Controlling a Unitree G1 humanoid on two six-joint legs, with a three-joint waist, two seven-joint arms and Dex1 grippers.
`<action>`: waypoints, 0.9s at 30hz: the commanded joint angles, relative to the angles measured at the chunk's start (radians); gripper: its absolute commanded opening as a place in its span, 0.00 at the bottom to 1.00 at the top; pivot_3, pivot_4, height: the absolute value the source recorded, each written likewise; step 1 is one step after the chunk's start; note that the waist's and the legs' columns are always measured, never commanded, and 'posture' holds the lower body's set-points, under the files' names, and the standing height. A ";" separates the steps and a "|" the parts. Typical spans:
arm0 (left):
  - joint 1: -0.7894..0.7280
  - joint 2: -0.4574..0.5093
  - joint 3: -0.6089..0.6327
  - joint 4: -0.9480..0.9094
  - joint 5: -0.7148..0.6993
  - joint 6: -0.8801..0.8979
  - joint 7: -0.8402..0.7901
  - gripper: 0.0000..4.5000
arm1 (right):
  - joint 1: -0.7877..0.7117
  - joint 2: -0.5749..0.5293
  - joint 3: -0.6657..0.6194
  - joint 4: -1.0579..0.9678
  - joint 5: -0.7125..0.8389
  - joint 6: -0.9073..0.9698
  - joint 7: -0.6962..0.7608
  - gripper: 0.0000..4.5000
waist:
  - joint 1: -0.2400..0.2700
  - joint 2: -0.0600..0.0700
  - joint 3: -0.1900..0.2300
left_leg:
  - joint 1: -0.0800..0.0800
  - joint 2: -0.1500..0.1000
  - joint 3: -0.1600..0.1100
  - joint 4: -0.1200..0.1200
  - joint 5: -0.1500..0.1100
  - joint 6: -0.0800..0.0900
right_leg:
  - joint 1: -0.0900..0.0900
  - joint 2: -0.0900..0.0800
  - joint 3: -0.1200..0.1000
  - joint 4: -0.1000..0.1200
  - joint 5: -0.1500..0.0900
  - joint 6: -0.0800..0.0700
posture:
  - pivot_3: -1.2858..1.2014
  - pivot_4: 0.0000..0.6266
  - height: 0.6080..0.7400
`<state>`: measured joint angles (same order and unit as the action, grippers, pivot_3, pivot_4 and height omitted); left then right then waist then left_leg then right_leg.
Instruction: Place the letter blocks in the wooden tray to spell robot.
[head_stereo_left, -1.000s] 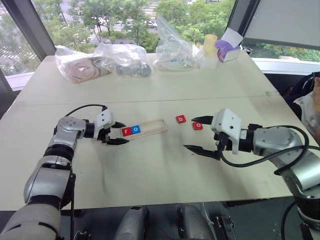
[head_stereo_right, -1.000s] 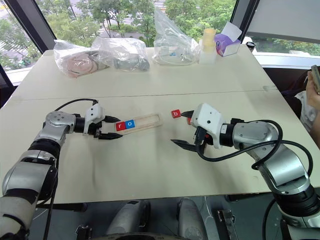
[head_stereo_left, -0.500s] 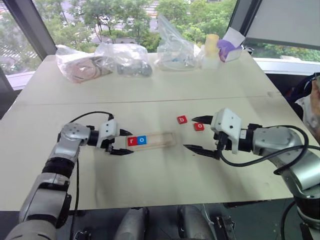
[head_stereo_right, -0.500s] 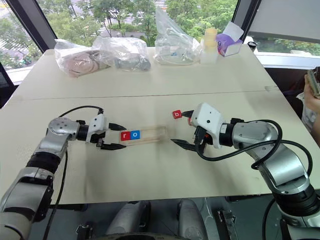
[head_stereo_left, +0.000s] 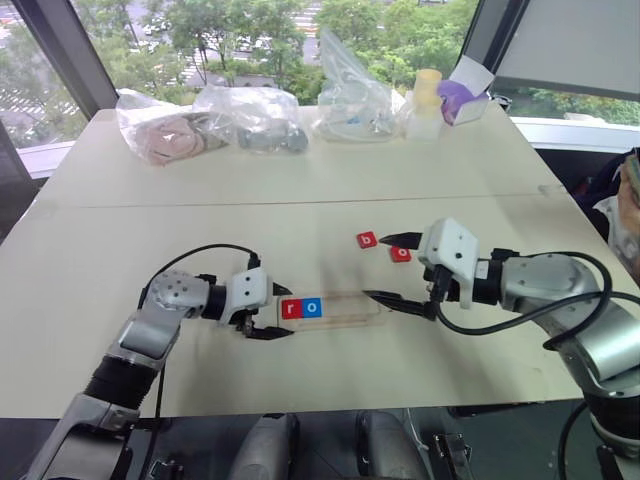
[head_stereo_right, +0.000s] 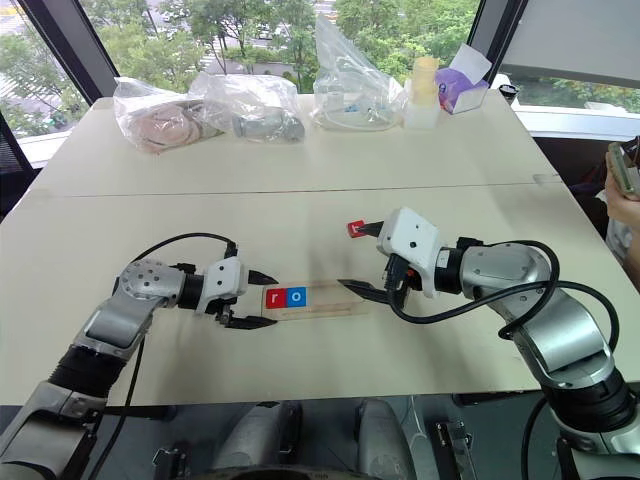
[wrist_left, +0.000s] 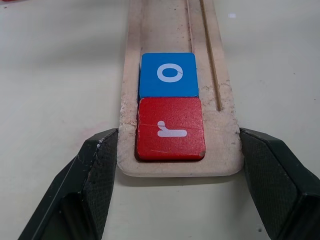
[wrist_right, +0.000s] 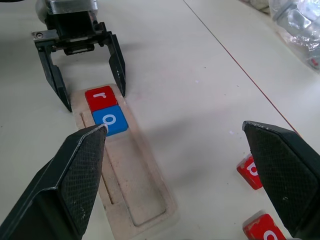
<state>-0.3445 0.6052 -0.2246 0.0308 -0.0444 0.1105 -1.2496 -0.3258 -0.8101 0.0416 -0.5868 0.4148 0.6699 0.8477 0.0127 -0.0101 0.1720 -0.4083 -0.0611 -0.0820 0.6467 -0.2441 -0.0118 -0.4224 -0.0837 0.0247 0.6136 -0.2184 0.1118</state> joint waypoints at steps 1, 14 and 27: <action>0.039 0.023 -0.064 -0.040 0.027 0.039 -0.003 0.69 | -0.018 0.004 -0.002 -0.017 0.003 -0.021 0.001 1.00 | -0.001 0.000 0.000 | 0.000 0.000 0.000 0.000 0.000 0.000 | 0.000 0.000 0.000 0.000 0.000 0.000 | 0.52 0.24 1.00; 0.024 0.040 -0.071 0.034 0.050 0.056 0.054 0.99 | -0.039 0.011 0.019 0.006 -0.005 -0.040 0.007 1.00 | 0.000 0.000 0.000 | 0.000 0.000 0.000 0.000 0.000 0.000 | 0.001 0.000 0.000 0.000 0.000 0.000 | 0.52 0.24 1.00; 0.226 0.267 0.104 -0.019 -0.043 0.024 0.052 0.99 | -0.261 0.280 0.165 0.352 -0.165 0.137 -0.257 1.00 | -0.056 0.001 -0.003 | 0.007 0.006 0.002 -0.007 0.000 0.000 | -0.002 0.002 0.000 0.002 0.001 -0.008 | 0.52 0.24 1.00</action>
<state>-0.1773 0.8195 -0.1315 -0.0417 -0.1384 0.1220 -1.1967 -0.5453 -0.5651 0.2198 -0.2612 0.2672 0.7572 0.6535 -0.0432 -0.0095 0.1690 -0.3987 -0.0546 -0.0801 0.6355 -0.2434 -0.0128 -0.4241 -0.0817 0.0249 0.6158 -0.2182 0.1026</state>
